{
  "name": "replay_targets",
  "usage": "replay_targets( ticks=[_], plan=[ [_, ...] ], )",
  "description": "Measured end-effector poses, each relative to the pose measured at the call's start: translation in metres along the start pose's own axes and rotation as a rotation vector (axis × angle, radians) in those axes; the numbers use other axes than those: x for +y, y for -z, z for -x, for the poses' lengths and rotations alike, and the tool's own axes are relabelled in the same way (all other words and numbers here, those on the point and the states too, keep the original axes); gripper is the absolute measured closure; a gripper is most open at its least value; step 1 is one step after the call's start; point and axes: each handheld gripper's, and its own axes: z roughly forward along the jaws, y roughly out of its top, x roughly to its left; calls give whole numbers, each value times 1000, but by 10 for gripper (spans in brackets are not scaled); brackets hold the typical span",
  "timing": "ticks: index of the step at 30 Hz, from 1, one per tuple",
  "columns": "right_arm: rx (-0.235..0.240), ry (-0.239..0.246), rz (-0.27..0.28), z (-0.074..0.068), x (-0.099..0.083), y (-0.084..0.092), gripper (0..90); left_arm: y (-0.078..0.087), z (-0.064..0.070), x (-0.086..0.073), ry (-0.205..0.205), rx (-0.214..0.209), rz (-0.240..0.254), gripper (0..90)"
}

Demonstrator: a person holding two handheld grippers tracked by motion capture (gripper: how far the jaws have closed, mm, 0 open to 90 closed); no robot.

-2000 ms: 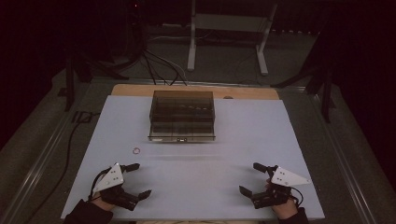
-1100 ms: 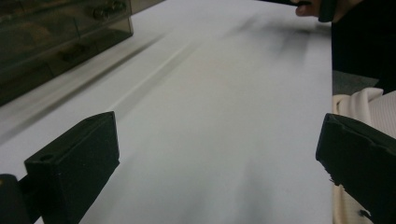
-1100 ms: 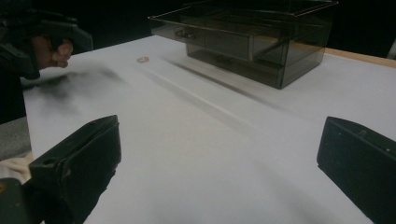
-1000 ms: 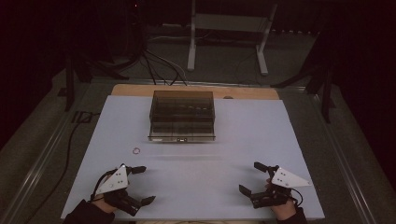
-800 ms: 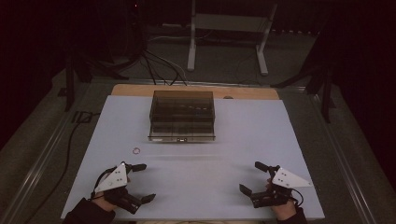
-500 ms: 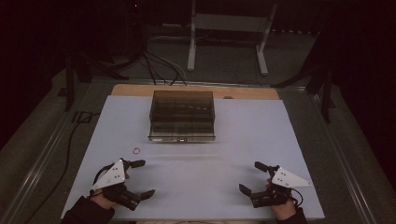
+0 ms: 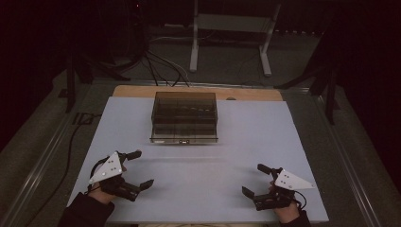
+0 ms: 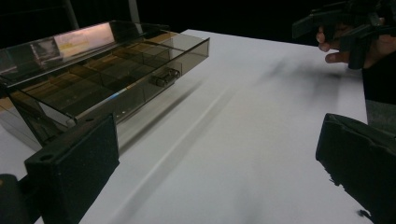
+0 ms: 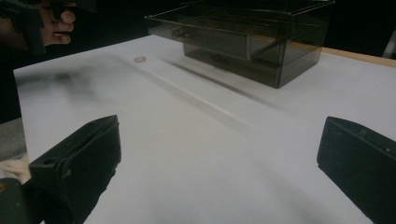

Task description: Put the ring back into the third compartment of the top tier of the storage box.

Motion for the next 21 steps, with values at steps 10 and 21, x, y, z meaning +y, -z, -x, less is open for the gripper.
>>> replay_targets(
  ticks=[10, 21],
  plan=[
    [6, -3, 3, 0, 0, -1, 0, 4, -11, 7, 18, 74, 19, 6],
    [12, -14, 9, 1, 0, 0, 0, 10, -30, 7, 42, 170, 14, 6]
  ],
)
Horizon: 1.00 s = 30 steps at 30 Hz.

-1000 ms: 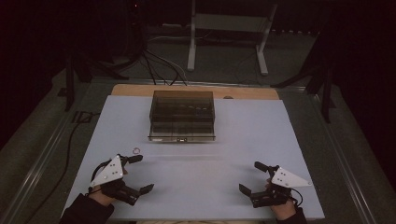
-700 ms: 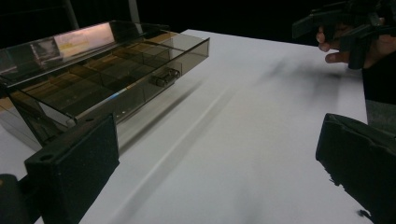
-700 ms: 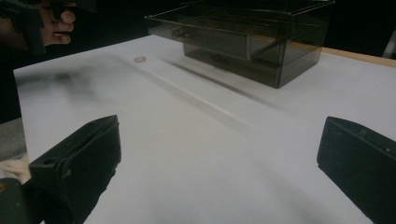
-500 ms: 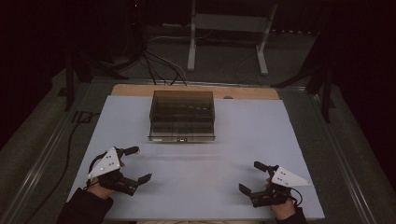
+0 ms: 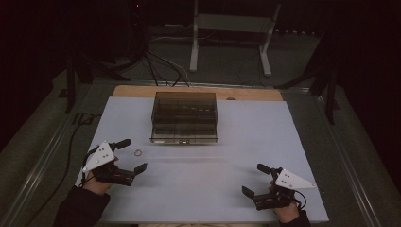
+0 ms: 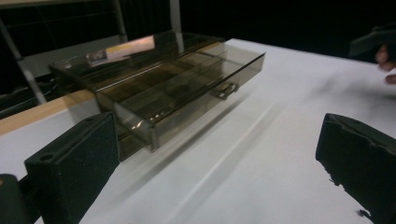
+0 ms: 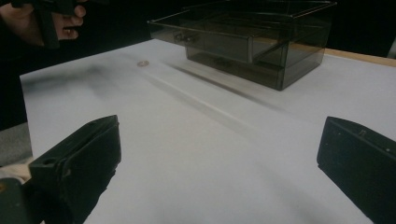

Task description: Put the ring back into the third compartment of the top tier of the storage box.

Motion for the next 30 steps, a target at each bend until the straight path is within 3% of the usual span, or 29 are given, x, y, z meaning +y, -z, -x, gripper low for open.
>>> replay_targets(
  ticks=[11, 21, 28, 30],
  plan=[
    [-2, 5, -5, -1, 0, 0, 0, 4, -23, 1, 39, 86, -3, 7],
    [2, 4, -9, -1, -1, 0, 0, -6, -37, -3, 94, 110, -55, 7],
    [3, 8, -10, -1, -1, 0, 0, -15, -44, -7, 108, 139, -106, 7],
    [5, 7, -13, -1, -1, 0, 0, -17, -46, -8, 128, 140, -98, 7]
  ],
)
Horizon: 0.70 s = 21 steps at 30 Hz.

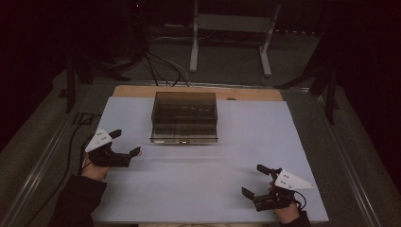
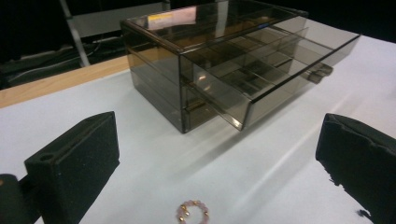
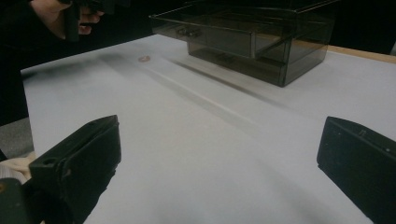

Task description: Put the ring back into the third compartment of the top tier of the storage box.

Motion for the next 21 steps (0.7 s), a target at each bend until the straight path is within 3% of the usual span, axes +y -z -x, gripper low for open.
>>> replay_targets(
  ticks=[4, 9, 14, 17, 21],
  plan=[
    [2, 2, 3, -1, 0, 0, 0, -5, -3, -3, 1, 25, -23, 7],
    [2, 4, 2, -1, 0, 0, 0, -10, -5, -8, 6, 20, -44, 7],
    [1, 3, 2, -1, 0, 0, 0, -14, -7, -13, 12, 30, -91, 7],
    [2, 2, -4, -1, 0, 0, 0, -16, -9, -14, 48, 21, -121, 7],
    [3, 4, -2, -1, 0, 0, 0, -18, -9, -15, 51, 45, -165, 33]
  ],
)
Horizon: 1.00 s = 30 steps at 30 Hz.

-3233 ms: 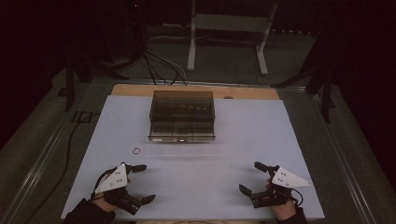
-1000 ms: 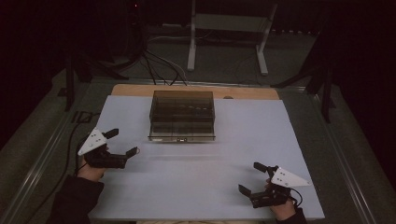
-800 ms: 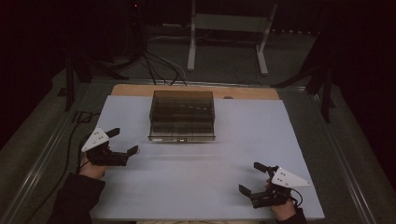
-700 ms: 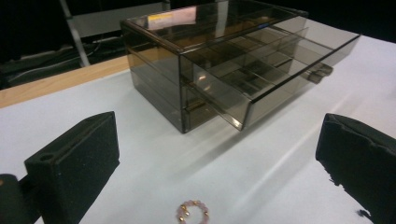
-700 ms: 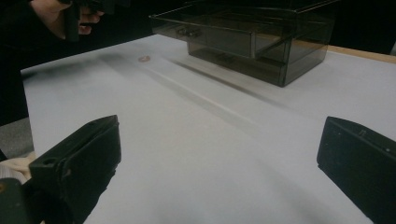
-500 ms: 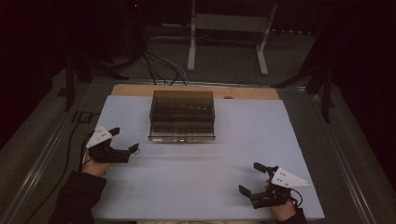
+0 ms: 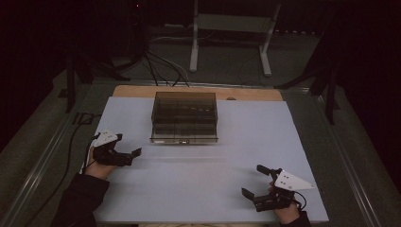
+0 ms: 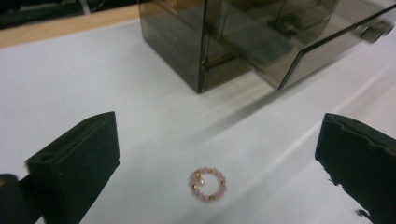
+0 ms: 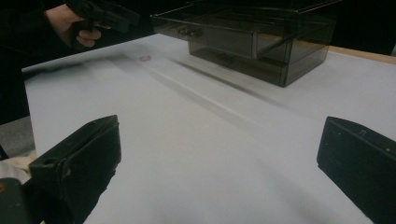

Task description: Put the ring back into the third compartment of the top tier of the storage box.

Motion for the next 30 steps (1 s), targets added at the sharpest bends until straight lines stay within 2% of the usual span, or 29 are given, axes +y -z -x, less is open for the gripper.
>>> replay_targets(
  ticks=[7, 9, 11, 14, 16, 21, 22, 26, 30],
  plan=[
    [-1, -2, -4, 0, 0, 0, 0, -3, -3, -3, 33, 24, -72, 85],
    [0, -3, -5, 0, 0, 0, 0, -3, -3, -3, 42, 38, -92, 157],
    [1, 0, -5, 0, 0, -1, 0, -4, -4, -3, 55, 26, -104, 167],
    [1, -1, -9, 0, -1, -1, 0, -6, -3, -3, 52, 34, -129, 184],
    [0, -1, -5, 0, 0, -1, 0, -8, -2, -4, 46, 60, -145, 232],
    [2, 0, -11, 0, -1, -1, 0, -11, -2, -6, 55, 58, -162, 320],
    [2, 0, -7, 0, -1, -1, 0, -11, -2, -6, 49, 53, -169, 376],
    [0, -1, -7, 0, -1, -1, 0, -14, 1, -7, 34, 62, -192, 498],
    [0, 0, -12, 0, -1, -1, 0, -19, 2, -9, 34, 62, -218, 582]
  ],
)
